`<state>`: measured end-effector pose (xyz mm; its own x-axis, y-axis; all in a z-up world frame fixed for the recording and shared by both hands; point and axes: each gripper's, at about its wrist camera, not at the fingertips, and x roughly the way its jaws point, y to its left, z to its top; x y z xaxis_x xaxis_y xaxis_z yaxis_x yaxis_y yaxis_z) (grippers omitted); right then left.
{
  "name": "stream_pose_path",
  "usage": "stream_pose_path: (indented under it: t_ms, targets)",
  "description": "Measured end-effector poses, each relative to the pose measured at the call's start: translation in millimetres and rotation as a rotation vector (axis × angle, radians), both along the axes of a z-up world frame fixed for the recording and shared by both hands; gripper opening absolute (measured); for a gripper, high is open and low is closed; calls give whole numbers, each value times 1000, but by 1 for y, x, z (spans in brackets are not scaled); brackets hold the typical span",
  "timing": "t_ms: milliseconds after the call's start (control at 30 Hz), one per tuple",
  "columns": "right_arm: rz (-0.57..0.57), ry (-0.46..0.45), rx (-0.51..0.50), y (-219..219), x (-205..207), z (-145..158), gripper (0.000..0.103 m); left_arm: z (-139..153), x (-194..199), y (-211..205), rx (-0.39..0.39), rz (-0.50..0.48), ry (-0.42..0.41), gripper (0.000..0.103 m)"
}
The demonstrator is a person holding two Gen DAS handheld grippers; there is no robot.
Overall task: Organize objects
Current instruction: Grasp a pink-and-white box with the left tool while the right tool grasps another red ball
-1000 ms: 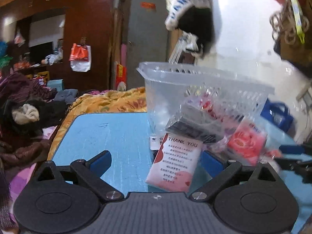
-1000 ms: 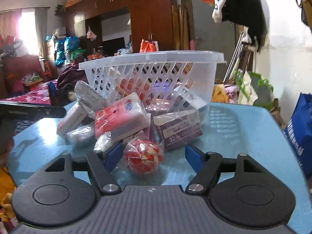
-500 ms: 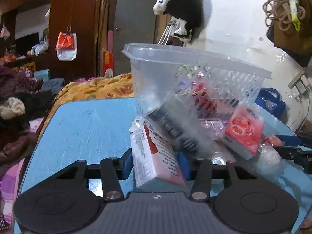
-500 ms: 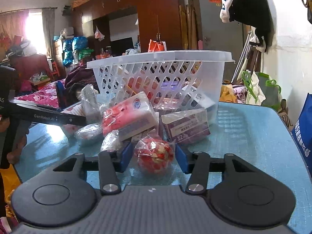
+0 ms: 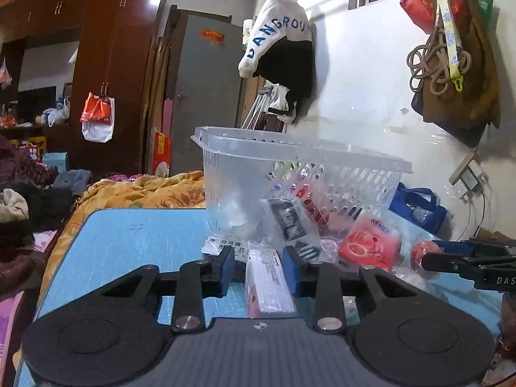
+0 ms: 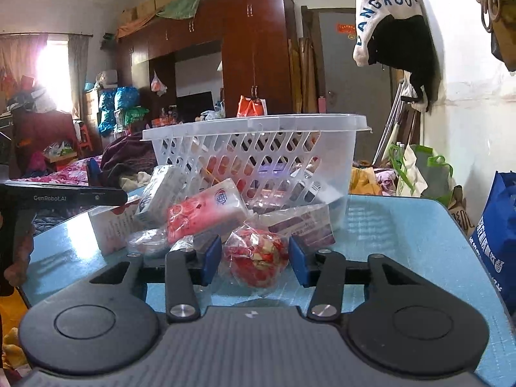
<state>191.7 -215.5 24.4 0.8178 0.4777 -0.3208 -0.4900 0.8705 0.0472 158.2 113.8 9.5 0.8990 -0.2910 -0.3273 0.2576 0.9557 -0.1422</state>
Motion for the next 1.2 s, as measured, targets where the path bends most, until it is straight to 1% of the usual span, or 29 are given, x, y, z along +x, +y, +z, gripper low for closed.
stream_pose_path:
  t_ms: [100,200,300,367,467,500,567,600,633,733,867,1000,1133,1200]
  targets:
    - [3,3,-2,0,1,0,49,-1,2,0,3,-20,13,32]
    - [4,4,-3,1,2,1,50,-2,0,1,16,-2,14,38]
    - [5,5,-2,1,2,1,50,-1,0,1,25,5,15,40]
    - [8,9,-1,1,2,1,50,-1,-1,-1,42,15,11,44]
    - [7,9,-2,1,2,1,50,0,-2,-5,71,17,7,44]
    - [8,9,-1,1,2,1,50,0,-2,-5,76,17,7,44]
    - [8,9,-1,1,2,1,50,0,-1,-6,81,14,11,39]
    - [8,8,-2,1,2,1,50,0,-1,-6,78,6,11,30]
    - [6,8,-1,1,2,1,50,0,-1,-6,76,4,10,29]
    - [5,5,1,1,2,1,50,0,-1,-5,74,5,12,29]
    - [4,4,-1,2,2,1,50,0,-3,-14,125,0,-3,29]
    - [5,3,-6,2,2,1,50,1,-4,-15,142,-1,-8,29]
    - [4,2,-2,2,2,2,50,2,-6,-19,170,9,-16,28]
    - [-6,-10,3,1,0,1,50,4,-9,-20,172,34,-29,28]
